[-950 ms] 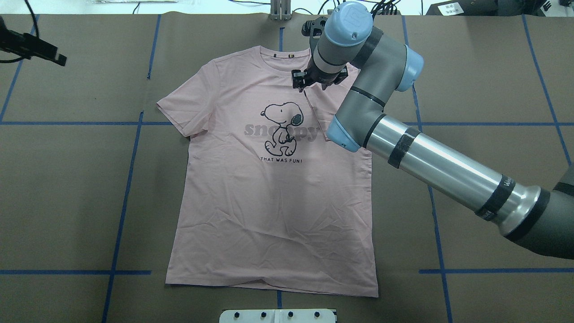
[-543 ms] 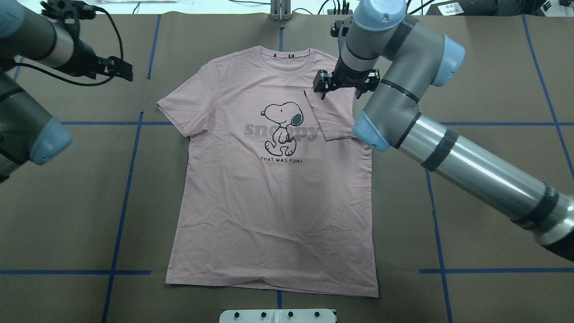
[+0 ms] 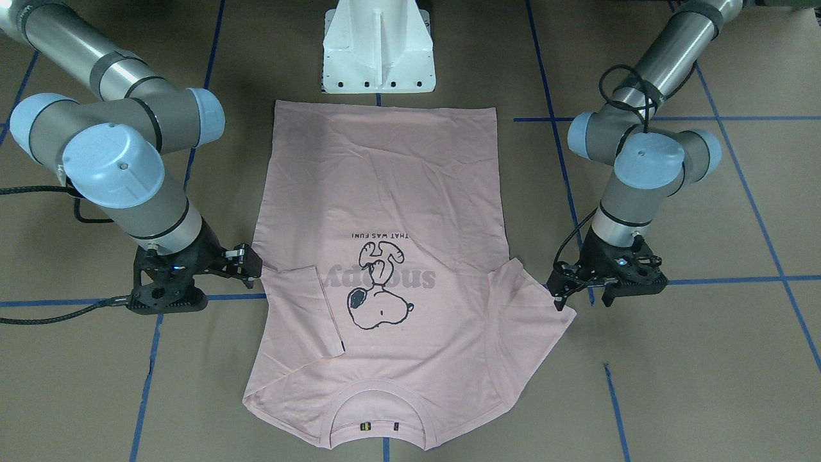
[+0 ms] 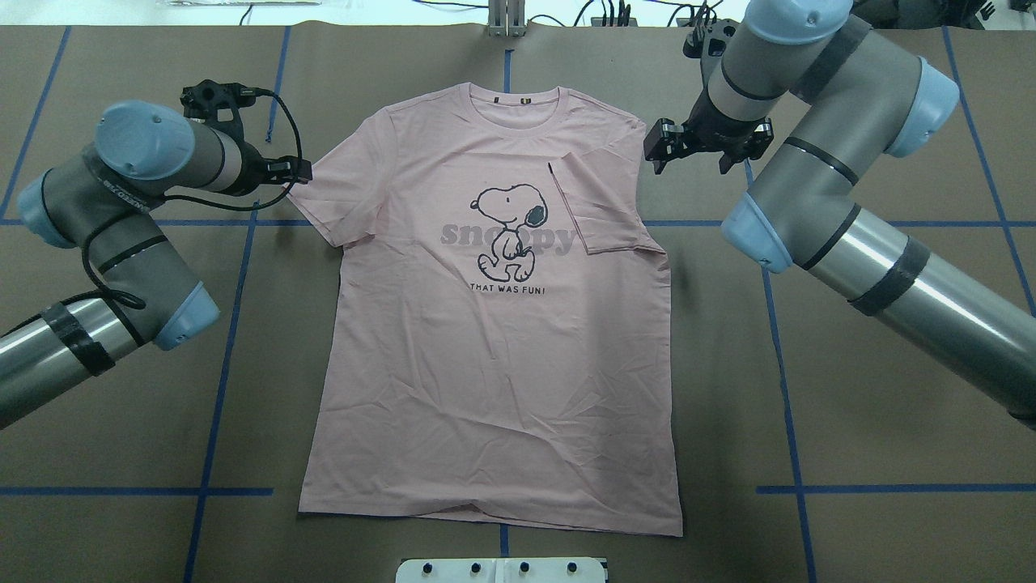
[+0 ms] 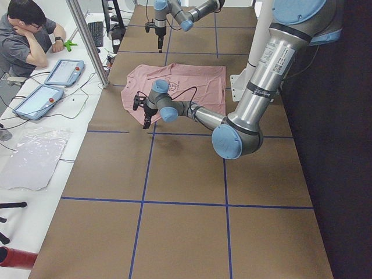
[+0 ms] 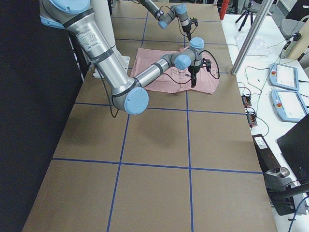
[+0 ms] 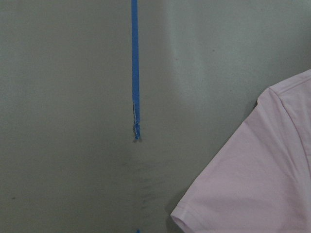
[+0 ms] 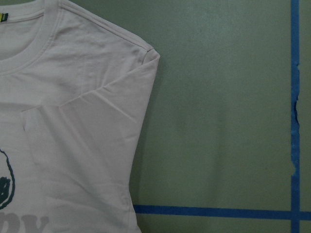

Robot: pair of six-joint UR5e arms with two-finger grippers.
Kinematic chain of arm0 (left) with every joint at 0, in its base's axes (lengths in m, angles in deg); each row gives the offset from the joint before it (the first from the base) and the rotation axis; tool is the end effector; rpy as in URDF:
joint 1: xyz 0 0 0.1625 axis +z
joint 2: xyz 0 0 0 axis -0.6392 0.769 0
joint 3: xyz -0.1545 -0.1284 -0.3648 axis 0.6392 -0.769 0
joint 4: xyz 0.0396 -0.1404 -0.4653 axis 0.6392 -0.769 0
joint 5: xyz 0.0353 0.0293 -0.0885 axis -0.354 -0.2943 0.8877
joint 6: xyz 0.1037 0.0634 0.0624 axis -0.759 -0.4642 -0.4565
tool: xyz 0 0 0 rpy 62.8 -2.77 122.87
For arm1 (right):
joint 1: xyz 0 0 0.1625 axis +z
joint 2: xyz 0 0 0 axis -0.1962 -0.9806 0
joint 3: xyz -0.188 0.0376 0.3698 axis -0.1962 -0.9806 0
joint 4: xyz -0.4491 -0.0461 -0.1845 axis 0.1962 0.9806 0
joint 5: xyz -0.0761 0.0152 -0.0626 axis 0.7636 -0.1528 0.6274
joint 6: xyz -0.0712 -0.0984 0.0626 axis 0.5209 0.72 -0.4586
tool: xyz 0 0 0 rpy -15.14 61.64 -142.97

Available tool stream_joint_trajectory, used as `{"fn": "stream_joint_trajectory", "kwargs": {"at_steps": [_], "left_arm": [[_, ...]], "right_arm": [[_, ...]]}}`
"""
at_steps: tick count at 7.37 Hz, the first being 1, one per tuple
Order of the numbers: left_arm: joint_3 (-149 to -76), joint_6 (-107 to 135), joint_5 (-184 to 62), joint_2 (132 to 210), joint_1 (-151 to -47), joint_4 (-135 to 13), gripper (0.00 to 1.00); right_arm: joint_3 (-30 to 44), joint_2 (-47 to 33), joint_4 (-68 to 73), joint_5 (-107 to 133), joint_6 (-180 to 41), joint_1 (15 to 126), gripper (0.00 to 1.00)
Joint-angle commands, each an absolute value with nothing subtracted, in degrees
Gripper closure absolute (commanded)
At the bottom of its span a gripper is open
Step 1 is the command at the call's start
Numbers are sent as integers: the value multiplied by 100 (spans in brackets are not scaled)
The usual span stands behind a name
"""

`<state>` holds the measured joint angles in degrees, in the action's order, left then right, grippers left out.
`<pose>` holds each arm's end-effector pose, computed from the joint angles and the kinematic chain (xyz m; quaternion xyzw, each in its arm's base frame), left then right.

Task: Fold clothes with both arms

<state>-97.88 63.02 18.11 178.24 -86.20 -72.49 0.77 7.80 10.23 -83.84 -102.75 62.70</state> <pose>0.4818 -0.6637 0.4312 0.1871 0.3964 -0.1174 0.8911 -0.4422 -0.6581 0.2901 0.0502 -0.3902 0.0074 0.9193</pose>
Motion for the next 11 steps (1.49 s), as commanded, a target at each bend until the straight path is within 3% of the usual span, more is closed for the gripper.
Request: {"fn": "stream_joint_trajectory", "kwargs": {"at_steps": [1,3,5,6,7,11], "left_arm": [[-9437,6338,1721,17989,-8544,-7334,6],[-9304,6320,1721,18051,-8500,-7343,13],[-9356,6294,1748,18060,-8491,-7325,69],[-9461,6155,1774,18069,-8491,-7273,92],[-9514,6136,1783,18069,-8500,-7264,100],[-9846,6153,1792,18078,-8500,-7142,100]], "right_arm": [[222,626,1017,-8573,-10110,6387,0],[222,626,1017,-8574,-10110,6396,0],[214,635,1017,-8556,-10110,6405,0],[205,626,1017,-8556,-10110,6414,0],[179,626,1017,-8556,-10101,6414,0],[152,609,990,-8539,-10101,6414,0]]}}
